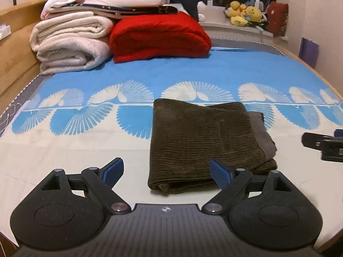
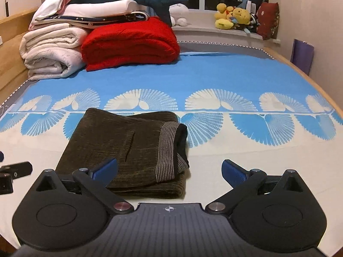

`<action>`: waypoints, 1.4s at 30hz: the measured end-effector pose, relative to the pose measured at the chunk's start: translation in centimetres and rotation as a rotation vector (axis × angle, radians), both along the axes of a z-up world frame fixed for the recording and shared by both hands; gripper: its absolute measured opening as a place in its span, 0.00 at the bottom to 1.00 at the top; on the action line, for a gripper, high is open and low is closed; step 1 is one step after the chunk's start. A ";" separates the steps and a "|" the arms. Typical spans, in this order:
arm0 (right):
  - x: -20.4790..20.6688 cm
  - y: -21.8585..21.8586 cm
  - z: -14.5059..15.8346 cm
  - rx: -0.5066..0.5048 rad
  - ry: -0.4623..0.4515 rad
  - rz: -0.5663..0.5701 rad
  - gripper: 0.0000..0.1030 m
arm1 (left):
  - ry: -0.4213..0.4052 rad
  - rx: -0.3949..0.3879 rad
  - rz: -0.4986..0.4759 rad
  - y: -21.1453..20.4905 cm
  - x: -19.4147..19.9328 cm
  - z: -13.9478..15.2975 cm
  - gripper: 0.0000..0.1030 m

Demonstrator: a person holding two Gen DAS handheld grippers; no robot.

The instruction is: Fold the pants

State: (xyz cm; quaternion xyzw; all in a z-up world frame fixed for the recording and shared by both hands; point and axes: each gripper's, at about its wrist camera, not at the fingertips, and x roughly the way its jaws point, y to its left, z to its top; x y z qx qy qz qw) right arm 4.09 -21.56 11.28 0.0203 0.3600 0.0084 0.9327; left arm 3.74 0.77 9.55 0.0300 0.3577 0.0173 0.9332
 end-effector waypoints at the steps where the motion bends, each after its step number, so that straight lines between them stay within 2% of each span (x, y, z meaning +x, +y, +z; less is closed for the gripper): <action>1: 0.1 0.0 0.0 0.004 0.001 -0.003 0.99 | 0.013 -0.023 0.010 0.2 0.3 -0.1 0.88; 4: 0.4 0.0 -0.4 0.023 0.013 -0.008 0.99 | 0.047 -0.085 0.044 0.8 1.0 -0.8 0.88; 7: 0.3 0.6 -0.8 0.010 0.022 0.009 0.99 | 0.072 -0.111 0.063 1.0 1.3 -1.1 0.88; 13: 0.7 1.4 -1.1 -0.026 0.030 0.035 0.99 | 0.081 -0.109 0.058 0.9 1.9 -1.7 0.88; 17: 1.0 1.4 -1.1 -0.026 0.032 0.035 0.99 | 0.078 -0.078 0.045 0.2 2.2 -2.0 0.88; 28: 1.3 1.2 -1.2 -0.022 0.049 0.037 0.99 | 0.125 -0.098 0.029 -0.5 2.7 -2.6 0.88; 42: 1.1 1.1 -1.2 -0.021 0.055 0.039 0.99 | 0.142 -0.094 0.035 -0.5 2.9 -2.8 0.88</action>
